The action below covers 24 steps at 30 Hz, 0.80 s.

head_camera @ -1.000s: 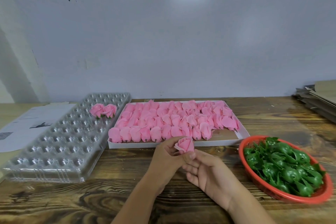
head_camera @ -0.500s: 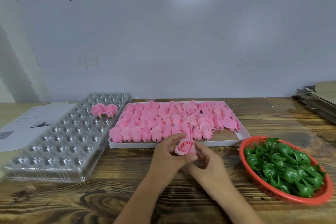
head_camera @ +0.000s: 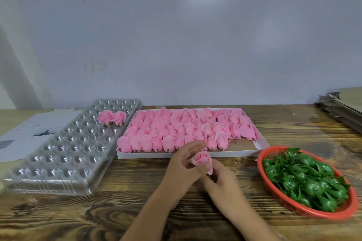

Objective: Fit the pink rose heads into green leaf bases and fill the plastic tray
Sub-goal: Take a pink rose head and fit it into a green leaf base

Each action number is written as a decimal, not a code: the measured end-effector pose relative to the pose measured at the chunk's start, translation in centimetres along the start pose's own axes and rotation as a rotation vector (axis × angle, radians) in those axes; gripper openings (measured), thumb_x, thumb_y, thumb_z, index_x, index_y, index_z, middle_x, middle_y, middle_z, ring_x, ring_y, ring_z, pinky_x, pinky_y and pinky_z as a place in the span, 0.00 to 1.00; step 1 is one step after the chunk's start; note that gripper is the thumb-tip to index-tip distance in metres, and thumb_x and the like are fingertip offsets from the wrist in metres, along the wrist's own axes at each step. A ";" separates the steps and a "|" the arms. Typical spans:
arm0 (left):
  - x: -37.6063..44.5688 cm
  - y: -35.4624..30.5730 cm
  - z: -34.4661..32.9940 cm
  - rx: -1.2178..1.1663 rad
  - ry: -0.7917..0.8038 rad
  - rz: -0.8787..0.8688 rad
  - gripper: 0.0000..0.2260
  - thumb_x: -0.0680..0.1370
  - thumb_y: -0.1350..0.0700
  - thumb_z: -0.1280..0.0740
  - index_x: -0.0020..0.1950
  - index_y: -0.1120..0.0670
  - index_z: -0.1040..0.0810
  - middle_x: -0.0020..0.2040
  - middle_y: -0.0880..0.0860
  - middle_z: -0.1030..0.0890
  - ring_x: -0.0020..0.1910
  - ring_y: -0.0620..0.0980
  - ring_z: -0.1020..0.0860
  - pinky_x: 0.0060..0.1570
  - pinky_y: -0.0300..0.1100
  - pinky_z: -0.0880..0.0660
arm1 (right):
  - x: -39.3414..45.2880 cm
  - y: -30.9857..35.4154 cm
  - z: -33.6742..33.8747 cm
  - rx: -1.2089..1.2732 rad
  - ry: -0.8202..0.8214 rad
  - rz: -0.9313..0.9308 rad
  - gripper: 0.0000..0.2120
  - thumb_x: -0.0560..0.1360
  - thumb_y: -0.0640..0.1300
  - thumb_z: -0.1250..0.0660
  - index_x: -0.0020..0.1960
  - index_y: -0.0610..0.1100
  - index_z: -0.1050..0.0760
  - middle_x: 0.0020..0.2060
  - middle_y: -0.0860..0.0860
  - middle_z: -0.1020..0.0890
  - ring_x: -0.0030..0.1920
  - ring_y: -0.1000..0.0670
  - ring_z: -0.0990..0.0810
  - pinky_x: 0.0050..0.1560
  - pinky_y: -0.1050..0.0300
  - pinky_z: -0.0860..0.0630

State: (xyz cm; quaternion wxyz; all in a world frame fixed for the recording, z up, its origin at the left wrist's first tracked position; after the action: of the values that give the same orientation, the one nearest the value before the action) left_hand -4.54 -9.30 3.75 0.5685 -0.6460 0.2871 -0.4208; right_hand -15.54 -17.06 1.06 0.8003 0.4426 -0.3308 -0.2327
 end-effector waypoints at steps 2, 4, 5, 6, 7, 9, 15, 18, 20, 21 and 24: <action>-0.1 -0.5 0.3 -0.038 -0.042 -0.021 0.25 0.69 0.40 0.22 0.62 0.47 0.18 0.62 0.43 0.17 0.62 0.40 0.20 0.57 0.33 0.24 | -0.1 0.1 -0.5 0.001 0.072 -0.003 0.07 0.76 0.47 0.30 0.53 0.57 0.21 0.44 0.60 0.15 0.46 0.59 0.18 0.47 0.62 0.24; -0.2 -0.7 0.4 -0.089 -0.059 -0.028 0.14 0.73 0.46 0.23 0.55 0.51 0.14 0.59 0.45 0.15 0.58 0.41 0.18 0.52 0.31 0.23 | -0.3 0.2 -0.9 -0.004 0.130 0.004 0.07 0.77 0.48 0.31 0.54 0.57 0.23 0.46 0.61 0.16 0.49 0.60 0.18 0.48 0.65 0.25; -0.2 -0.9 0.3 -0.094 -0.062 -0.030 0.10 0.73 0.49 0.25 0.51 0.51 0.13 0.57 0.46 0.14 0.56 0.42 0.17 0.51 0.31 0.23 | -0.4 0.4 -1.0 -0.001 0.148 0.010 0.08 0.77 0.49 0.32 0.55 0.58 0.24 0.48 0.63 0.17 0.51 0.61 0.19 0.49 0.68 0.26; -0.3 -1.0 0.2 -0.079 -0.066 -0.034 0.08 0.72 0.50 0.26 0.48 0.50 0.12 0.56 0.47 0.14 0.55 0.43 0.17 0.50 0.32 0.23 | -0.5 0.6 -1.1 0.002 0.161 0.017 0.09 0.77 0.49 0.33 0.56 0.60 0.25 0.49 0.65 0.17 0.52 0.62 0.20 0.49 0.71 0.28; -0.3 -1.1 0.1 -0.047 -0.069 -0.040 0.06 0.71 0.50 0.26 0.45 0.48 0.12 0.55 0.47 0.14 0.54 0.43 0.16 0.49 0.32 0.23 | -0.5 0.7 -1.1 0.003 0.173 0.025 0.11 0.78 0.48 0.33 0.57 0.60 0.26 0.51 0.65 0.18 0.53 0.63 0.20 0.50 0.73 0.29; -0.3 -1.0 -0.1 0.011 -0.068 -0.050 0.02 0.72 0.53 0.25 0.43 0.48 0.12 0.53 0.47 0.13 0.52 0.43 0.16 0.49 0.32 0.23 | -0.6 0.8 -1.3 -0.011 0.201 0.038 0.14 0.78 0.45 0.34 0.59 0.61 0.27 0.51 0.67 0.19 0.54 0.64 0.21 0.50 0.74 0.29; -0.5 -0.3 -0.7 0.117 -0.018 -0.068 0.07 0.73 0.58 0.23 0.46 0.47 0.13 0.51 0.45 0.13 0.52 0.43 0.16 0.49 0.32 0.22 | -0.7 0.4 -1.5 -0.028 0.228 0.016 0.13 0.77 0.44 0.39 0.58 0.56 0.23 0.49 0.65 0.18 0.55 0.64 0.21 0.55 0.68 0.26; -0.4 0.0 -0.8 0.133 0.005 -0.053 0.09 0.74 0.59 0.23 0.53 0.49 0.14 0.52 0.46 0.13 0.53 0.45 0.16 0.51 0.33 0.22 | -0.7 1.0 -1.5 -0.036 0.208 0.025 0.14 0.74 0.50 0.42 0.52 0.68 0.25 0.47 0.70 0.19 0.53 0.65 0.21 0.52 0.71 0.27; -0.3 0.2 -0.8 0.127 0.023 -0.035 0.11 0.75 0.58 0.23 0.56 0.49 0.16 0.54 0.46 0.14 0.55 0.45 0.17 0.51 0.33 0.22 | -0.7 1.4 -1.3 -0.033 0.180 0.050 0.17 0.72 0.51 0.42 0.51 0.74 0.27 0.47 0.72 0.21 0.51 0.66 0.21 0.50 0.73 0.28; -0.3 0.2 -0.8 0.126 0.032 -0.027 0.12 0.74 0.57 0.23 0.57 0.48 0.17 0.55 0.45 0.14 0.56 0.44 0.17 0.50 0.33 0.21 | -0.7 1.3 -1.3 -0.027 0.167 0.057 0.17 0.72 0.51 0.42 0.51 0.74 0.27 0.46 0.72 0.20 0.50 0.65 0.20 0.50 0.73 0.28; -0.4 -0.2 -0.8 0.136 0.021 -0.021 0.17 0.71 0.45 0.23 0.58 0.42 0.17 0.57 0.44 0.16 0.56 0.43 0.18 0.45 0.32 0.20 | -0.7 0.8 -1.2 0.032 0.135 0.031 0.13 0.73 0.54 0.40 0.56 0.63 0.26 0.47 0.64 0.18 0.50 0.61 0.19 0.50 0.66 0.24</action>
State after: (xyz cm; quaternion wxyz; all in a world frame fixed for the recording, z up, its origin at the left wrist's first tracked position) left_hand -5.41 -9.30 3.83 0.6035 -0.6045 0.2569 -0.4522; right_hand -15.03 -15.56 1.06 0.8170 0.4650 -0.2866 -0.1846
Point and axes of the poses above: each hand's wrist, its own x-axis towards the middle knuckle, its own z-axis out of the back of the hand, y = z × x, the point moved 4 cm from there along x, towards the middle knuckle
